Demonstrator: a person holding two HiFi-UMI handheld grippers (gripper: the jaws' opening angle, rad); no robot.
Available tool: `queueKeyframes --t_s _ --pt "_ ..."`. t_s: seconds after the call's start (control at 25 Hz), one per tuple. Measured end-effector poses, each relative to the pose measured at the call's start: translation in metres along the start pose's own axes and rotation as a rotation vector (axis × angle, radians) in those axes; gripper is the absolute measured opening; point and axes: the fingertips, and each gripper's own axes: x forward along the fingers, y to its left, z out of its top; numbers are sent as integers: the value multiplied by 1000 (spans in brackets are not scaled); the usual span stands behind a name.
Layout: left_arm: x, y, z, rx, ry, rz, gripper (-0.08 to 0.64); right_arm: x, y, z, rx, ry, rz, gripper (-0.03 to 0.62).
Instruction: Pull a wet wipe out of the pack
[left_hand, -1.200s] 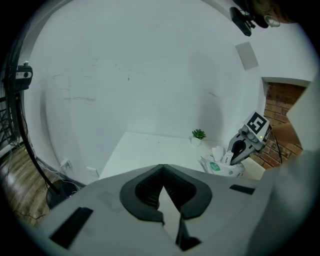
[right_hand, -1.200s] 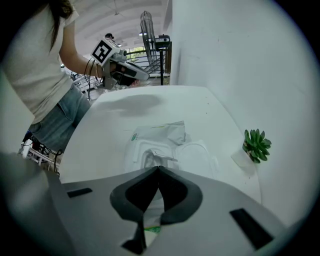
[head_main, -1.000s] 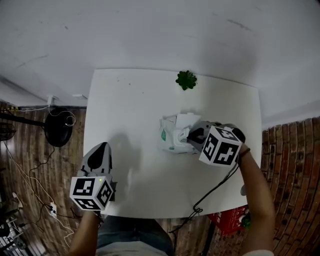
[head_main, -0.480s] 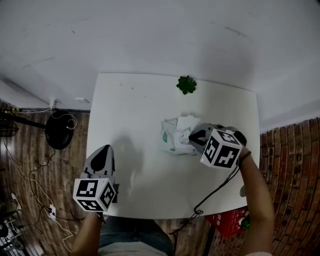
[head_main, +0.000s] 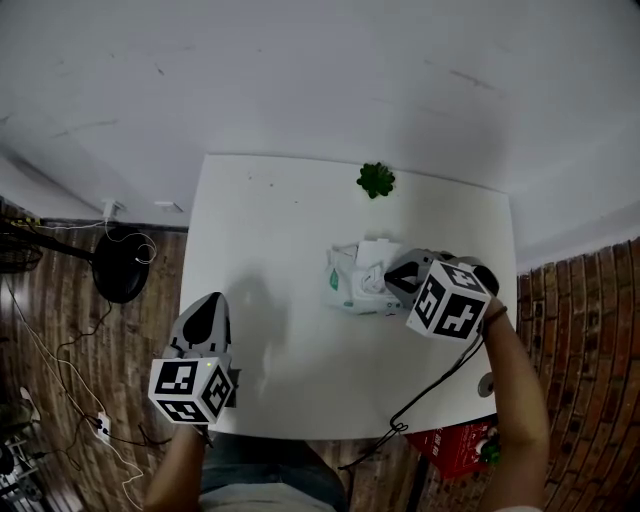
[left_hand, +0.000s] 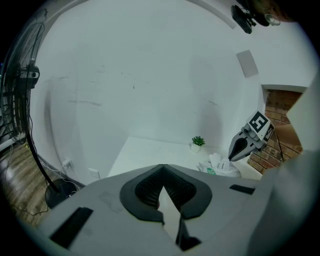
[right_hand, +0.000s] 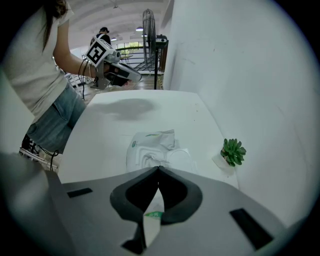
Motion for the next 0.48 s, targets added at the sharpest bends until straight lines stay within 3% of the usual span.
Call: queueKeyframes --t_s 0.48 --pt "-9 1 10 -10 -21 -4 0 -17 -3 5 2 13 -30 2"
